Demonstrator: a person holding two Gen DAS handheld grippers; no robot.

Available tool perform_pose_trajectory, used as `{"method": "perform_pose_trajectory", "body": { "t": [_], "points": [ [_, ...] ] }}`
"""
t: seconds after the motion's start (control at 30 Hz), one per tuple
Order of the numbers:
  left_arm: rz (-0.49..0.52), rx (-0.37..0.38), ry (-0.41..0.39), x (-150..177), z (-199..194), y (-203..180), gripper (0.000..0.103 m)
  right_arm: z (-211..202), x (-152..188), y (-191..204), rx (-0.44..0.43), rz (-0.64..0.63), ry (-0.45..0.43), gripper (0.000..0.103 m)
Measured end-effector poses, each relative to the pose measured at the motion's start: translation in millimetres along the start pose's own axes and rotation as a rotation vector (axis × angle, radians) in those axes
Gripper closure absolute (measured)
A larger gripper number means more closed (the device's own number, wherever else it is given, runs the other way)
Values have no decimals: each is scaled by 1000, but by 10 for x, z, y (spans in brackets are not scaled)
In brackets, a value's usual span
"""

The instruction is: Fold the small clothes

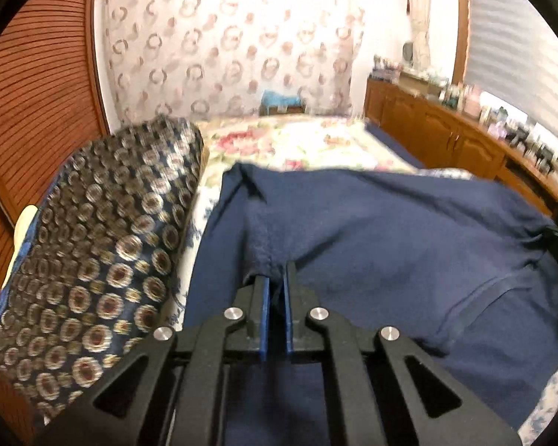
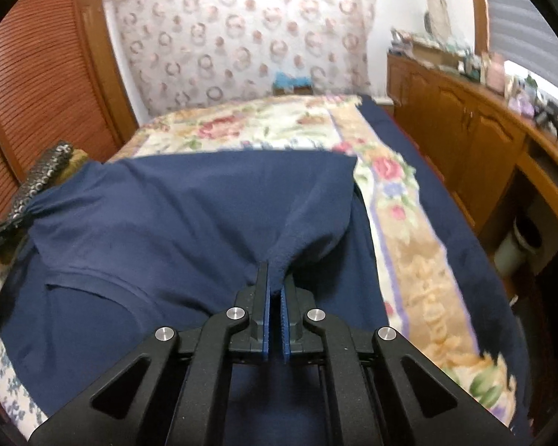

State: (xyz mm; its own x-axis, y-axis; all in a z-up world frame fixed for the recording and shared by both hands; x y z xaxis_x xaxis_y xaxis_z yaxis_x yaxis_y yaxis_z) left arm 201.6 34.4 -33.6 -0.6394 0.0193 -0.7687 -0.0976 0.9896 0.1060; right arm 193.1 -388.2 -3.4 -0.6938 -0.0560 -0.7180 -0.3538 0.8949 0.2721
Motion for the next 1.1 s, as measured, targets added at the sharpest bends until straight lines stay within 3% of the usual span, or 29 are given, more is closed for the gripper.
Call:
{"method": "perform_pose_trajectory", "body": {
  "t": [0.27, 0.53, 0.83, 1.1],
  "points": [
    [-32, 55, -99, -138, -490, 179, 100, -449, -160, 237, -33, -64, -81, 102],
    [-39, 87, -113, 168, -848, 454, 100, -947, 56, 407, -53, -104, -95, 102],
    [-37, 83, -68, 604, -1092, 581, 99, -1228, 434, 564, -85, -105, -75, 102],
    [17, 59, 68, 1031, -884, 521, 93, -992, 945, 495, -80, -55, 59, 101]
  ]
}}
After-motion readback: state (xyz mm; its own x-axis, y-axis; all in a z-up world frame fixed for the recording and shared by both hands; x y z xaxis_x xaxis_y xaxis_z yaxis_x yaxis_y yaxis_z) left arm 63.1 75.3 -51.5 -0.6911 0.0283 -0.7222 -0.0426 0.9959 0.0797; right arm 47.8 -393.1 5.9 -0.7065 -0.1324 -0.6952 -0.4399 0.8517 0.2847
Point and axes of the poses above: each gripper's, at about its wrist camera, not at the fingertips, and z roughly the way its jaws point, y to its left, x to its underside, the point moved 3 cm from there along z, roughly the way its jaws point, and after that the axes turned 15 degrees about -x, right-handed, at the moved point
